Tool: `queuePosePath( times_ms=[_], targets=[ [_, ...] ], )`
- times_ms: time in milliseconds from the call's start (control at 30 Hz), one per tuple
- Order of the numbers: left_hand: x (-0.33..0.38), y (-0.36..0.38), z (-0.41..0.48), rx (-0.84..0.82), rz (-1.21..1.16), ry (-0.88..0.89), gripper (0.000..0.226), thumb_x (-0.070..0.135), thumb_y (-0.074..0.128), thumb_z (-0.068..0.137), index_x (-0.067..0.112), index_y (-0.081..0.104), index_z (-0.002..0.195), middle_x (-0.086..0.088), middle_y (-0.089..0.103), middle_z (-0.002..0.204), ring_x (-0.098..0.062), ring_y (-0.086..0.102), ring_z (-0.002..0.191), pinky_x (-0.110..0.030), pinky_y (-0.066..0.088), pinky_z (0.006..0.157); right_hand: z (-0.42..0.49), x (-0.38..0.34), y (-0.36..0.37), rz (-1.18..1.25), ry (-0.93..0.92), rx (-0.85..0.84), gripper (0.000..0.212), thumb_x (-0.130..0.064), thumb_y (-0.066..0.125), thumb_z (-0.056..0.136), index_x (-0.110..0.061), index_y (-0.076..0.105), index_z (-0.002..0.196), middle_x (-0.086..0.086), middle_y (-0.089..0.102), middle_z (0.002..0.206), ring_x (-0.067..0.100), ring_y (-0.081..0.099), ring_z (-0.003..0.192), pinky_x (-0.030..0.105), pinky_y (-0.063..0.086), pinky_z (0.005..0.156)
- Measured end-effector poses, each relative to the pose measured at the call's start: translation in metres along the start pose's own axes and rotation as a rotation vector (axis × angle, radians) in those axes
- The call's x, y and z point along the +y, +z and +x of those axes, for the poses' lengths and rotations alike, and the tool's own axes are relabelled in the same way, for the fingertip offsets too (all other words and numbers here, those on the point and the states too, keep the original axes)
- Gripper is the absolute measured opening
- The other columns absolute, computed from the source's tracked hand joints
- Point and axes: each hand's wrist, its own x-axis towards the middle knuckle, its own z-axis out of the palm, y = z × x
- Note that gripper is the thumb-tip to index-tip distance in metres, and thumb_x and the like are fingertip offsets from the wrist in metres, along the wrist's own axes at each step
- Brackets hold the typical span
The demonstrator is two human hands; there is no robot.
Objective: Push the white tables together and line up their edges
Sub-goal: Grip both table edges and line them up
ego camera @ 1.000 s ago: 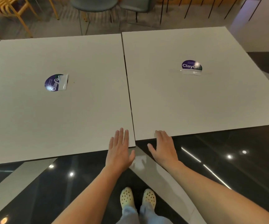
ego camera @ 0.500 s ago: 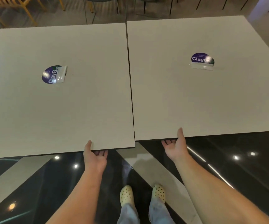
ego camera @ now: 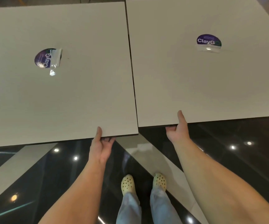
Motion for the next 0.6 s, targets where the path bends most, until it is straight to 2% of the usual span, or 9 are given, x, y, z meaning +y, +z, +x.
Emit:
queuePosePath(
  times_ms=[100,267,333,433,600],
  targets=[
    [0.0,0.001,0.001,0.011,-0.003,0.007,0.035,0.018,0.056,0.091,0.009,0.05,0.125,-0.013,0.063,0.119,-0.028,0.06,0.11,-0.051,0.046,0.095,-0.001,0.001,-0.001,-0.002,0.0,0.034,0.031,-0.02,0.079,0.077,-0.016,0.066,0.105,0.006,0.076,0.09,0.024,0.073,0.081,0.039,0.06,0.066],
    [0.001,0.002,0.002,0.02,-0.007,0.014,0.03,0.014,0.056,0.091,0.009,0.051,0.121,-0.014,0.064,0.116,-0.029,0.062,0.107,-0.054,0.048,0.089,-0.003,0.001,-0.005,-0.016,-0.022,0.058,0.027,-0.018,0.078,0.079,-0.015,0.065,0.102,0.007,0.076,0.084,0.024,0.073,0.076,0.038,0.059,0.062],
    [0.0,0.002,0.003,0.025,-0.018,0.018,0.033,0.014,0.058,0.09,0.009,0.05,0.122,-0.015,0.063,0.117,-0.03,0.061,0.108,-0.055,0.047,0.092,-0.005,-0.001,-0.012,-0.011,-0.029,0.073,0.026,-0.017,0.078,0.078,-0.014,0.065,0.1,0.008,0.075,0.083,0.024,0.073,0.075,0.037,0.059,0.06],
    [0.001,0.001,0.002,0.032,-0.032,0.022,0.038,0.013,0.06,0.088,0.009,0.048,0.124,-0.016,0.062,0.119,-0.031,0.061,0.109,-0.056,0.046,0.094,-0.009,-0.003,-0.021,-0.012,-0.039,0.068,0.027,-0.016,0.077,0.079,-0.012,0.064,0.103,0.009,0.075,0.088,0.025,0.073,0.08,0.039,0.06,0.069],
    [-0.002,0.006,0.002,0.058,-0.029,0.03,0.042,0.012,0.061,0.088,0.009,0.046,0.127,-0.016,0.062,0.12,-0.03,0.062,0.107,-0.055,0.05,0.088,-0.017,0.006,-0.027,-0.047,-0.052,0.08,0.029,-0.018,0.074,0.083,-0.013,0.062,0.108,0.008,0.075,0.095,0.023,0.072,0.085,0.039,0.058,0.08]
  ],
)
